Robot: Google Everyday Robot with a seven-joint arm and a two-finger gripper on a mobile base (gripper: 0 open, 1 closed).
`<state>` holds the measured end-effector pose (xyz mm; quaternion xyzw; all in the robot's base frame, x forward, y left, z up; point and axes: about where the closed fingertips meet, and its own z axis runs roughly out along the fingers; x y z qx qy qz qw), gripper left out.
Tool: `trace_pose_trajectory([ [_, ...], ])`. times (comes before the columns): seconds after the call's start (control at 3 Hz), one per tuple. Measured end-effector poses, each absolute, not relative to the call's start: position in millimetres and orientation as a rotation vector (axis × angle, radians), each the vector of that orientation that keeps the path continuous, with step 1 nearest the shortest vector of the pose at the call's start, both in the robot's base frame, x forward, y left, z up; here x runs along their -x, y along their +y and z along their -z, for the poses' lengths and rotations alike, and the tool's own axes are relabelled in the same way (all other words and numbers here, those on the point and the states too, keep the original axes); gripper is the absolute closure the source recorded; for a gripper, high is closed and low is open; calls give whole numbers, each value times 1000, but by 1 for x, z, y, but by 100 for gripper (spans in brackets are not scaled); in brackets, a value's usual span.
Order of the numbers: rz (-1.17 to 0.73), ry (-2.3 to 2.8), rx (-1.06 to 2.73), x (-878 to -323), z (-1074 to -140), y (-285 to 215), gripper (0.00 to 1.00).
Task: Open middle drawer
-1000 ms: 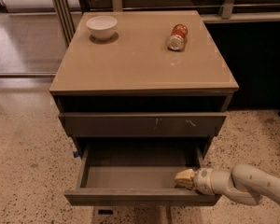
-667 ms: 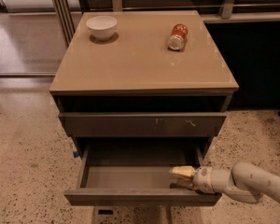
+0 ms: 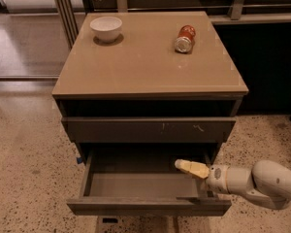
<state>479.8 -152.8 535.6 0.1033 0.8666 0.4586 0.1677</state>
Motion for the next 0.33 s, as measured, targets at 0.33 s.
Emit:
trace_pose_trajectory([
  [0.33, -1305, 2465, -294, -480, -536, -153, 0],
])
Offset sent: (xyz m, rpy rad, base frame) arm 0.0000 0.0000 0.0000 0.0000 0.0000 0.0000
